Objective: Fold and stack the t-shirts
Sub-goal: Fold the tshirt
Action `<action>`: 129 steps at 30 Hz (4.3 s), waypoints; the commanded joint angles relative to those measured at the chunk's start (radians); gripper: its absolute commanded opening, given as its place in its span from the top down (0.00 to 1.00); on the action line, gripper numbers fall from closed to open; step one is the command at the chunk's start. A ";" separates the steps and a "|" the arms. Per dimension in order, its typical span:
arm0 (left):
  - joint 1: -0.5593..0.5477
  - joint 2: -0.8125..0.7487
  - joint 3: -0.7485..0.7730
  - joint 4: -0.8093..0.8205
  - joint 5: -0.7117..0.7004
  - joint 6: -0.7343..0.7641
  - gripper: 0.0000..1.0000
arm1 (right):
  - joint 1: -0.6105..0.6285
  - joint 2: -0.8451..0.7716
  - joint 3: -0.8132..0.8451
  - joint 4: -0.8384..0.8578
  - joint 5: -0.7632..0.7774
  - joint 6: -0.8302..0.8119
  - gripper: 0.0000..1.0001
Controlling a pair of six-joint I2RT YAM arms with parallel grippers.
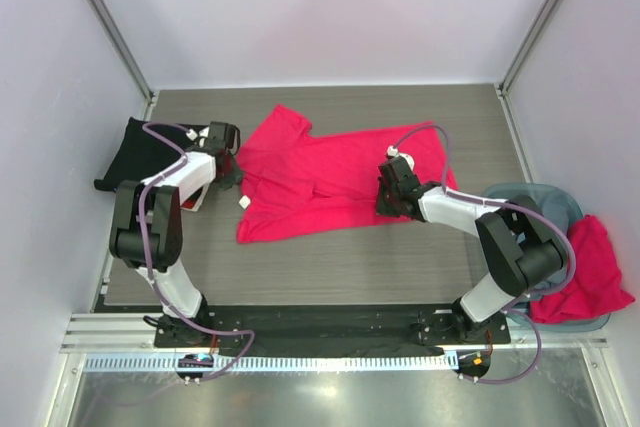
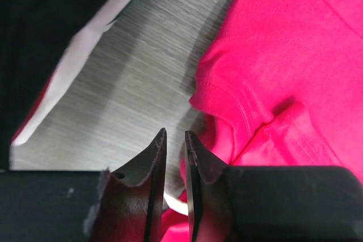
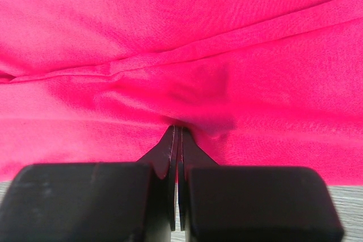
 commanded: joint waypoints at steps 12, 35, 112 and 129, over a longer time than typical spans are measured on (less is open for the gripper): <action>0.015 0.114 0.125 0.026 0.046 0.000 0.75 | -0.002 -0.018 0.017 0.014 0.007 -0.007 0.99; 0.008 0.158 0.197 -0.078 -0.127 0.036 1.00 | -0.003 -0.009 0.020 0.016 -0.001 -0.010 0.99; -0.069 -0.233 -0.262 -0.121 -0.115 -0.094 0.78 | 0.023 -0.038 -0.129 -0.033 -0.034 0.105 0.99; -0.236 -0.475 -0.242 -0.209 -0.060 -0.122 0.60 | -0.023 -0.219 0.050 -0.237 0.111 0.062 0.72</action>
